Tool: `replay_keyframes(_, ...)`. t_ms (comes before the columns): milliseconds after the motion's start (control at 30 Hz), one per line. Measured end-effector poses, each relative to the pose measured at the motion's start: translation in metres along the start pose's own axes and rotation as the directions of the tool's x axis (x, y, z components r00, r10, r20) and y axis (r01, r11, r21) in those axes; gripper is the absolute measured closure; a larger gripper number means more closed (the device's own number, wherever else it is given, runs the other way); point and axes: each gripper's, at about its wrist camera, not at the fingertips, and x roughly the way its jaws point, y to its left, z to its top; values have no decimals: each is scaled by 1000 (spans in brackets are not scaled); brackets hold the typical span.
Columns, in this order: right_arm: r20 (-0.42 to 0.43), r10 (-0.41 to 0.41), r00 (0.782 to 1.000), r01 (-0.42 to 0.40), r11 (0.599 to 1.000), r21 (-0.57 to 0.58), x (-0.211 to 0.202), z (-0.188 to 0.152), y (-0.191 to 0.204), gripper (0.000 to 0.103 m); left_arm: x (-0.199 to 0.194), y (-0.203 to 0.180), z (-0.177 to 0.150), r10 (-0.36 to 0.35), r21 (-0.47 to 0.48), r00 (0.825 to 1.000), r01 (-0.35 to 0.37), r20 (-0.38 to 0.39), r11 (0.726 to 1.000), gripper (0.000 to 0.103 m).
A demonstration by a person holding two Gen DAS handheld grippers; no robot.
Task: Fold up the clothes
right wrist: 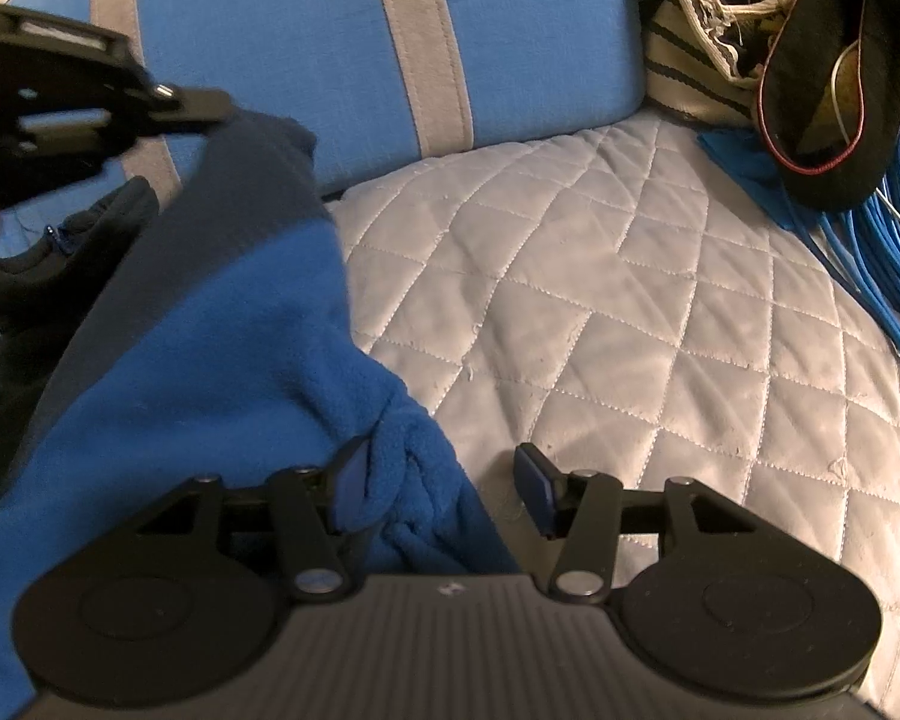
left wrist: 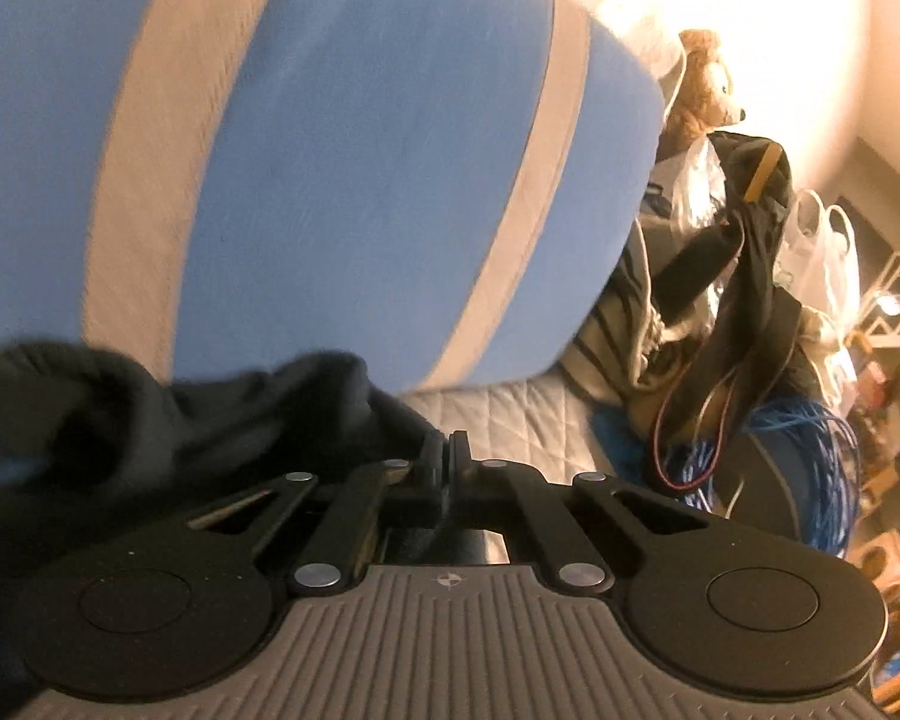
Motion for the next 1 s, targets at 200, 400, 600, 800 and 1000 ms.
replay_keyframes(200,1,0,1000,0,1000,-1,0,0,0,37,-9,-9,-3,130,142,991,-131,19,981,102)
replay_keyframes(400,-1,2,1000,-2,1000,2,2,-1,-1,37,-4,-52,-14,223,404,969,-247,105,881,102)
replay_keyframes(600,-4,4,1000,-4,1000,1,3,-1,-1,37,9,-20,14,91,70,994,-96,64,993,98)
replay_keyframes(800,-6,5,1000,-5,1000,6,2,0,-1,37,8,24,9,19,-16,999,-20,-38,1000,60)
replay_keyframes(1000,-5,5,1000,-5,1000,3,3,-1,-1,36,20,44,-12,-18,-5,994,17,-103,1000,59)
